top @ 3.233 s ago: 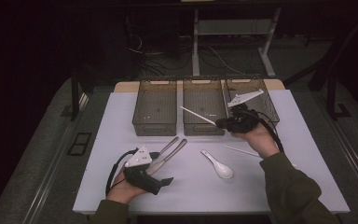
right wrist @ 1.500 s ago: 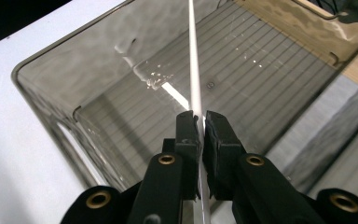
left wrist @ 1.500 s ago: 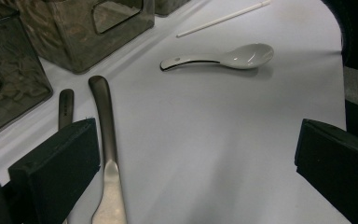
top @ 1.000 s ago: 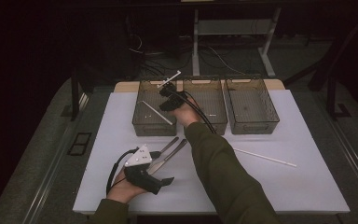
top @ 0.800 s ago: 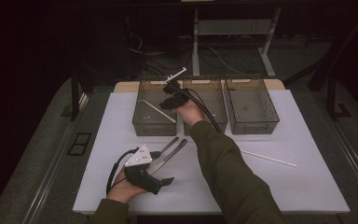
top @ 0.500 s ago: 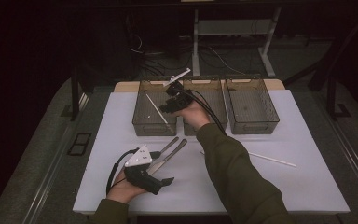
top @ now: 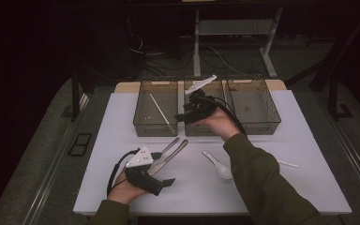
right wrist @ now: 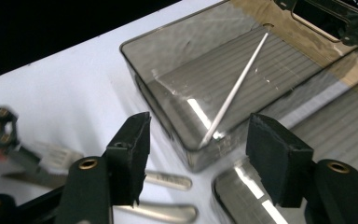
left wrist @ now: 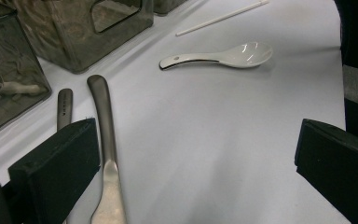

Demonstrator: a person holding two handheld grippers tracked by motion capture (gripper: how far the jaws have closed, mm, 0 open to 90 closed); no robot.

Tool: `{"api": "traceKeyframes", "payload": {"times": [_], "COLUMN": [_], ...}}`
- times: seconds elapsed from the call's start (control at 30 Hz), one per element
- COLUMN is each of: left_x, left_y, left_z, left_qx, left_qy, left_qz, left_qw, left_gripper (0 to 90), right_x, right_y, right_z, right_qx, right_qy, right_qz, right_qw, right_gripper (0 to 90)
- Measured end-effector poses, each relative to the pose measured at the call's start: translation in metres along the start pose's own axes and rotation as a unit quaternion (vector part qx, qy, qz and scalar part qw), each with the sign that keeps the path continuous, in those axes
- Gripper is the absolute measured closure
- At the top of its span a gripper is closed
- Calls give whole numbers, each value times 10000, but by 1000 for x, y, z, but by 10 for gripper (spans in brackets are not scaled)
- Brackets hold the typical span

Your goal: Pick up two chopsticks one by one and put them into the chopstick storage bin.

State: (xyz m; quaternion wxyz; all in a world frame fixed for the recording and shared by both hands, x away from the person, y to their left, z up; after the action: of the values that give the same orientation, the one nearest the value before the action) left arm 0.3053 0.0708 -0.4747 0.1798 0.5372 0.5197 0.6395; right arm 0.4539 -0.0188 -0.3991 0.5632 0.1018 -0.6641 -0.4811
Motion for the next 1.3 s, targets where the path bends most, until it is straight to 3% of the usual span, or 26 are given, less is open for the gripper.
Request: {"api": "traceKeyframes", "payload": {"times": [0.43, 0.7, 1.1, 1.3], "left_x": [1, 1, 1, 2], "left_y": [-2, -2, -3, -3], "left_z": [2, 3, 3, 2], "left_qx": [2, 10, 5, 4], "left_qy": [28, 53, 55, 68], "left_qz": [70, 69, 84, 73], "left_qw": [10000, 10000, 9999, 9999], "left_gripper": [0, 0, 0, 0], "right_x": [57, 91, 130, 142], "right_y": [-42, -76, -143, -180], "right_z": [-9, -20, -38, -48], "right_qx": [47, -21, -203, -216], "right_qy": [56, -105, -374, -514], "right_qz": [-341, -493, -429, -142], "right_qw": [9994, 9987, 9982, 9983], "right_gripper": [344, 327, 324, 342]}}
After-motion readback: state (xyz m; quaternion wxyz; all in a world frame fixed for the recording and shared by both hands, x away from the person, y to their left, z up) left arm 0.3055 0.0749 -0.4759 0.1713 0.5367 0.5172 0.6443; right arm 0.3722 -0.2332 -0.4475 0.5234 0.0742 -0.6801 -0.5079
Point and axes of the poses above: each handheld gripper's, and its own axes: x roughly backward along the jaws, y roughly out of its top, z roughly to its left, the point moved 10 cm from there along -x, roughly forward along the jaws, and after that the axes turned 2 degrees about x, right-handed, at the moved point
